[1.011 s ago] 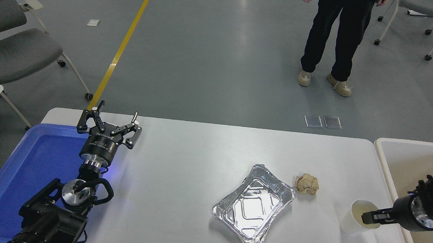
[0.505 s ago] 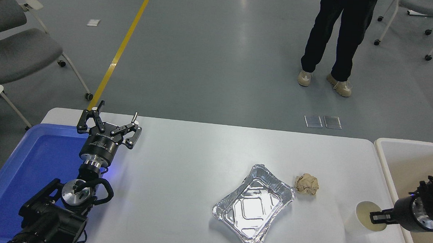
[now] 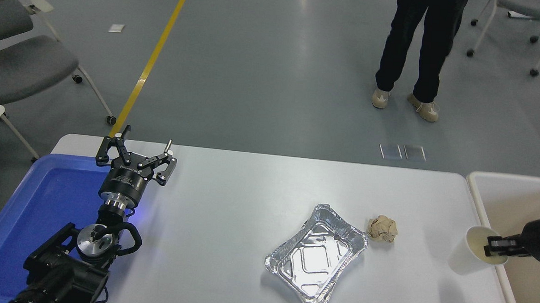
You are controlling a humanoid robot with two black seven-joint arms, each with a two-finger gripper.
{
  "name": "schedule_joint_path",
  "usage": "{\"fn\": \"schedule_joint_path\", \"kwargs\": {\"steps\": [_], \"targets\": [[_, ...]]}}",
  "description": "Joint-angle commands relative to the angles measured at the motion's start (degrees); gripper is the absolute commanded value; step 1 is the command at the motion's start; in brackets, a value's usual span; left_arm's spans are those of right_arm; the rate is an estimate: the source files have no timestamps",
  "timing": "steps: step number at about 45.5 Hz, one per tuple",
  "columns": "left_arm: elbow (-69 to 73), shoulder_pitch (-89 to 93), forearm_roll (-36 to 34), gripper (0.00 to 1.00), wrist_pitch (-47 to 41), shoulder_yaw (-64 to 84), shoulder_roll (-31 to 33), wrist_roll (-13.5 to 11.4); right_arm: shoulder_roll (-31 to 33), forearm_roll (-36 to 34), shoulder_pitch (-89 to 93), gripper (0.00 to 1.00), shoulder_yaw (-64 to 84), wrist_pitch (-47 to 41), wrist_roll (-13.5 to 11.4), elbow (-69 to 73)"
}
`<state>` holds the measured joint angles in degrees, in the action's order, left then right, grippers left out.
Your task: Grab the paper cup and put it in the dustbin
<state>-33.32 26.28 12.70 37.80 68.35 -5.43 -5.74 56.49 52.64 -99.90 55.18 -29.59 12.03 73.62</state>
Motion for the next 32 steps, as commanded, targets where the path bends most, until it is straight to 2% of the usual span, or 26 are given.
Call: {"fn": "schedule_joint_path", "kwargs": {"steps": [1, 19, 26, 29, 32], "targets": [[0.01, 0.00, 0.04, 0.99, -0.01, 0.03, 0.07, 0.02, 4.86, 2.82, -19.53, 0.00, 0.10, -15.41, -0.07, 1.08], [0.01, 0.00, 0.04, 0.99, -0.01, 0.03, -0.02, -0.06, 4.95, 5.10, -26.48, 0.00, 0.28, -15.41, -0.95, -0.32], [0.01, 0.00, -0.05, 0.99, -0.01, 0.03, -0.02, 0.02, 5.48, 3.70, -26.13, 0.00, -0.51, -15.41, -1.04, -10.49], [0.01, 0.00, -0.05, 0.99, -0.01, 0.03, -0.02, 0.02, 5.74, 1.34, -25.34, 0.00, -0.78, -15.41, -1.04, -17.79], [0.01, 0.00, -0.05, 0.99, -0.01, 0.03, 0.07, 0.02, 5.04, -4.89, -22.02, 0.00, -1.04, -15.41, -1.04, -25.08]]}}
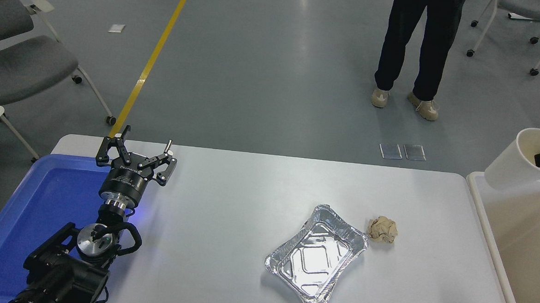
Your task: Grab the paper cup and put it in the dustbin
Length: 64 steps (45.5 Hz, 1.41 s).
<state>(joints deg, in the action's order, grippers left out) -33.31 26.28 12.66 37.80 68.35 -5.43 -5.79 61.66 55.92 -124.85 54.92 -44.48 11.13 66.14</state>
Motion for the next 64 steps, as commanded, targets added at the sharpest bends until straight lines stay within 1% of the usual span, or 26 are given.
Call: {"fn": "schedule_joint_path", "kwargs": {"steps": [1, 5, 9, 12, 16, 21, 25, 30, 31, 35, 37, 42, 46, 54, 59, 64], "targets": [[0.00, 0.00, -0.01, 0.99, 0.00, -0.06, -0.02, -0.01, -0.48, -11.07, 4.42, 0.00, -1.13, -0.52, -0.14, -19.63], [0.00, 0.00, -0.01, 0.99, 0.00, -0.06, 0.07, 0.07, -2.41, -23.02, 10.66, 0.00, -3.85, -0.35, -0.75, -26.48], [0.00, 0.00, -0.01, 0.99, 0.00, -0.06, 0.07, 0.07, -4.43, -32.78, 17.17, 0.00, -5.43, 5.17, -2.34, -33.51], [0.00, 0.00, 0.08, 0.99, 0.00, 0.03, -0.02, -0.01, -6.72, -40.43, 22.79, 0.00, -6.40, 9.74, -2.69, -38.09], [0.00, 0.00, 0.08, 0.99, 0.00, -0.06, -0.02, -0.01, -9.36, -50.19, 30.35, 0.00, -7.63, 13.79, -3.30, -43.54], [0.00, 0.00, 0.08, 0.99, 0.00, -0.06, -0.02, 0.07, -13.57, -59.95, 40.80, 0.00, -10.09, 19.24, -4.01, -50.66], [0.00, 0.00, 0.08, 0.99, 0.00, 0.03, 0.07, -0.01, -16.30, -64.70, 50.29, 0.00, -14.48, 24.25, -4.01, -54.53], [0.00, 0.00, 0.08, 0.99, 0.00, -0.06, -0.02, -0.01, -19.55, -65.94, 62.60, 0.00, -24.66, 29.96, -4.18, -59.27], [0.00, 0.00, 0.08, 0.99, 0.00, 0.03, -0.02, -0.01, -21.56, -65.42, 66.19, 0.00, -29.65, 32.06, -4.71, -61.72], [0.00, 0.00, 0.08, 0.99, 0.00, -0.06, -0.02, -0.01, -25.96, -65.41, 72.45, 0.00, -37.94, 35.68, -7.52, -65.96], [0.00, 0.00, 0.08, 0.99, -0.01, 0.03, -0.02, -0.01, -27.81, -65.59, 74.39, 0.00, -41.45, 37.61, -8.49, -67.28], [0.00, 0.00, 0.08, 0.99, 0.00, 0.03, 0.07, -0.01, -32.12, -65.68, 78.52, 0.00, -50.77, 43.76, -9.28, -67.55], [0.00, 0.00, 0.08, 0.99, 0.00, 0.03, -0.02, -0.01, -35.81, -65.77, 83.44, 0.00, -58.24, 47.02, -10.95, -67.63], [0.00, 0.00, 0.08, 0.99, -0.09, 0.03, -0.02, -0.01, -40.47, -65.77, 88.54, 0.00, -68.89, 48.69, -12.97, -67.55], [0.00, 0.00, 0.08, 0.99, -0.09, 0.03, 0.07, -0.01, -42.67, -65.85, 91.18, 0.00, -69.51, 48.61, -12.88, -67.55], [0.00, 0.00, 0.08, 0.99, -0.09, 0.03, -0.02, -0.01, -43.02, -65.85, 92.32, 0.00, -69.69, 48.61, -12.80, -67.55]]}}
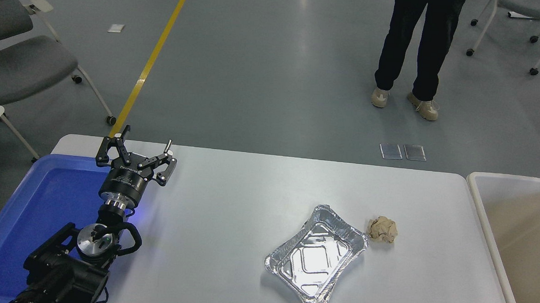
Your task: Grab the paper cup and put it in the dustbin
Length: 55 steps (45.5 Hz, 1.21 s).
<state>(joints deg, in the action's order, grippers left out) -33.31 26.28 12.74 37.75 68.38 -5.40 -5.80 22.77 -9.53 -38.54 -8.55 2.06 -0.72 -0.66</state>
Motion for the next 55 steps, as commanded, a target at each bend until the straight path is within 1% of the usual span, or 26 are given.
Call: {"fn": "schedule_joint_path", "kwargs": {"steps": [1, 21, 22, 23, 24, 25, 42, 55], "targets": [[0.00, 0.00, 0.01, 0.99, -0.04, 0.00, 0.03, 0.00, -4.14, -0.40, 6.10, 0.00, -6.22, 2.07, -0.95, -0.74], [0.00, 0.00, 0.01, 0.99, 0.04, 0.00, -0.05, 0.00, -3.87, -0.40, 7.60, 0.00, -6.13, 1.98, -0.95, -0.74], [0.00, 0.00, 0.01, 0.99, -0.04, 0.00, -0.05, 0.00, -3.79, -0.40, 7.69, 0.08, -6.13, 1.81, -0.95, -0.74], [0.00, 0.00, 0.01, 0.99, 0.04, 0.00, 0.03, 0.00, -3.70, -0.49, 7.69, 0.48, -6.13, 1.98, -0.86, -0.74], [0.00, 0.00, 0.01, 0.99, 0.04, 0.00, -0.05, 0.00, -3.78, -0.58, 7.69, 0.97, -6.22, 1.98, -0.86, -0.83], [0.00, 0.00, 0.01, 0.99, 0.04, 0.00, 0.03, 0.00, -3.70, -0.75, 7.69, 1.00, -6.22, 1.63, -0.86, -0.75], [0.00, 0.00, 0.01, 0.99, -0.04, 0.00, 0.03, 0.00, -2.29, -0.75, 7.69, 1.00, -6.31, 1.37, -0.77, -0.83], [0.00, 0.00, 0.01, 0.99, 0.04, 0.00, -0.05, 0.00, -0.01, 0.04, 5.76, 1.00, -5.16, 0.05, -0.60, -0.57]]}}
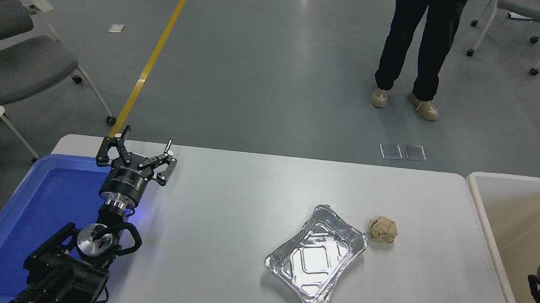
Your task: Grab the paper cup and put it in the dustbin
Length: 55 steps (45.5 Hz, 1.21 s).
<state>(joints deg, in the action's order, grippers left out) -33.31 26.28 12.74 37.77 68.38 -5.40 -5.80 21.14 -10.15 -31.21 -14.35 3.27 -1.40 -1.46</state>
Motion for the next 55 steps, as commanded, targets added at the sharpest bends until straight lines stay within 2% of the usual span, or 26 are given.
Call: {"fn": "schedule_joint_path", "kwargs": {"steps": [1, 7, 14, 20, 27, 40, 46, 55], "targets": [[0.00, 0.00, 0.00, 0.99, -0.06, 0.00, -0.05, 0.00, 1.62, 0.66, -2.44, 1.00, 0.72, -1.60, 0.09, 0.23], [0.00, 0.00, 0.00, 0.99, -0.06, 0.00, -0.05, 0.00, 2.23, 1.01, -5.79, 1.00, 1.60, -5.90, 0.09, 0.58], [0.00, 0.00, 0.00, 0.99, -0.06, 0.00, -0.05, 0.00, 6.62, 1.01, -11.32, 1.00, 1.78, -10.30, 0.09, 3.91], [0.00, 0.00, 0.00, 0.99, 0.03, 0.00, -0.05, 0.00, 13.39, 1.62, -15.28, 1.00, 2.30, -10.22, 0.09, 15.32], [0.00, 0.00, 0.00, 0.99, 0.03, 0.00, -0.05, 0.00, 20.42, 9.45, -20.46, 1.00, 3.98, -8.37, 0.09, 31.15], [0.00, 0.00, 0.00, 0.99, 0.03, 0.00, -0.05, 0.09, 29.30, 10.77, -32.58, 1.00, 4.15, -4.77, -0.79, 54.35], [0.00, 0.00, 0.00, 0.99, 0.03, -0.08, -0.05, 0.09, 32.73, 13.49, -44.61, 1.00, 14.68, -4.68, -0.97, 62.62], [0.00, 0.00, 0.00, 0.99, -0.06, 0.00, -0.05, 0.00, 33.18, 15.51, -71.15, 1.00, 42.97, -5.21, -0.44, 72.29]]}}
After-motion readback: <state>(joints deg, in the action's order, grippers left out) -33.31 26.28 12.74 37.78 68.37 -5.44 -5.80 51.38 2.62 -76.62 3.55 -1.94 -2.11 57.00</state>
